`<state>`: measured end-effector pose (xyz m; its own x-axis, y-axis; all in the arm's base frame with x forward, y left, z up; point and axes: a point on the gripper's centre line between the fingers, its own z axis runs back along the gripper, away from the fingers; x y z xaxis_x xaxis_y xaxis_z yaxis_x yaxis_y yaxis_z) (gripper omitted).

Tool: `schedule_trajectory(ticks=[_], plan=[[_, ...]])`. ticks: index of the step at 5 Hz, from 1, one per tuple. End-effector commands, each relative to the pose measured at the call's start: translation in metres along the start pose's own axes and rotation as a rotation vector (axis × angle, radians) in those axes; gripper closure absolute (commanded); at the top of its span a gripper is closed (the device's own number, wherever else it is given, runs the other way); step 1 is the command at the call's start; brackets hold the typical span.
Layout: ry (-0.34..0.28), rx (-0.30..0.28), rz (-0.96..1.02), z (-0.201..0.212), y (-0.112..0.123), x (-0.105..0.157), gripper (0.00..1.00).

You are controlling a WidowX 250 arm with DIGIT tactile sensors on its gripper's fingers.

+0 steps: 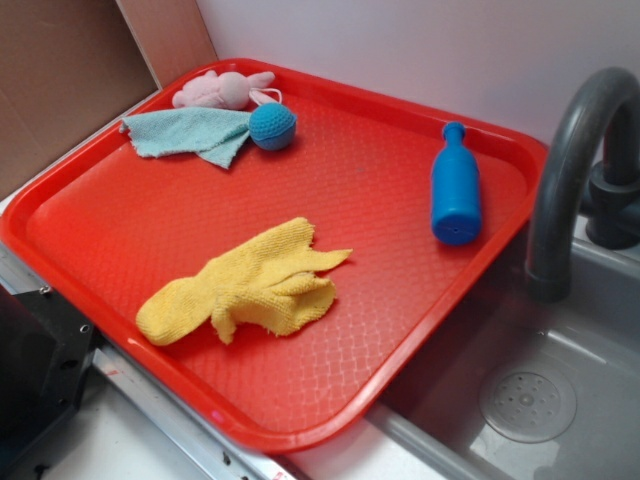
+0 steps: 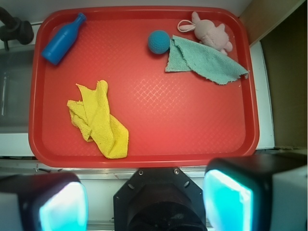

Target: Grab the blue ball.

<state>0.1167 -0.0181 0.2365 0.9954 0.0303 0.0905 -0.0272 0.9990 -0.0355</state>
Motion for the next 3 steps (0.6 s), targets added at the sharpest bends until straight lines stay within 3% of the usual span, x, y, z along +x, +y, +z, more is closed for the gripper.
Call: schedule_trajectory(ticks=[1,3], plan=[[0.000,0.000,0.000,0.000,0.000,0.000,0.00],[-0.002,-0.045,0.320,-0.023,0.012,0.034,0.00]])
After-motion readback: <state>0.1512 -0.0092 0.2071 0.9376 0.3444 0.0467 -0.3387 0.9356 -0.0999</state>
